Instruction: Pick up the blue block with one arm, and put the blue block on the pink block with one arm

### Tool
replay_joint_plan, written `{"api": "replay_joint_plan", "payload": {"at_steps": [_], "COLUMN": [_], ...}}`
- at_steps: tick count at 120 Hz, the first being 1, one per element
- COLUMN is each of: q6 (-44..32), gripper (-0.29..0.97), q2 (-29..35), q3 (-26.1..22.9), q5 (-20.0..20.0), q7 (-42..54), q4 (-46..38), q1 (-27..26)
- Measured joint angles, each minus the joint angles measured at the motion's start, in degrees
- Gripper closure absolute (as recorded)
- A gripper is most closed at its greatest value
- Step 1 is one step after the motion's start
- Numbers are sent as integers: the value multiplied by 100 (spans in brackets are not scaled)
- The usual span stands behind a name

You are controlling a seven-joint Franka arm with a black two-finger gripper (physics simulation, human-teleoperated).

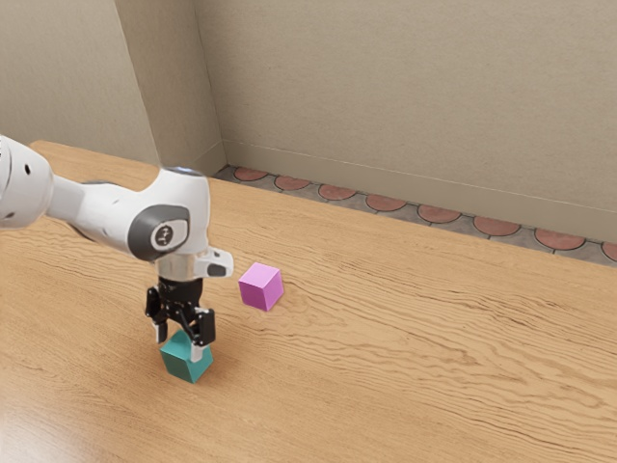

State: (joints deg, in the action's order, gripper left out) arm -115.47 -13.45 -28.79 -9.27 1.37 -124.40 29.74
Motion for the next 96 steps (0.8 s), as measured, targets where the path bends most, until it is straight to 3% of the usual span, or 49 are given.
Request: {"api": "replay_joint_plan", "payload": {"at_steps": [43, 71, 96], "q6": [-229, -329, -357], "gripper": [1, 25, 34], "q2": [-125, -163, -106], "q3": [14, 31, 23], "q5": [-4, 3, -42], "q7": [-247, -372, -436], "q4": [-75, -111, -41], "q1": [4, 23, -3]}}
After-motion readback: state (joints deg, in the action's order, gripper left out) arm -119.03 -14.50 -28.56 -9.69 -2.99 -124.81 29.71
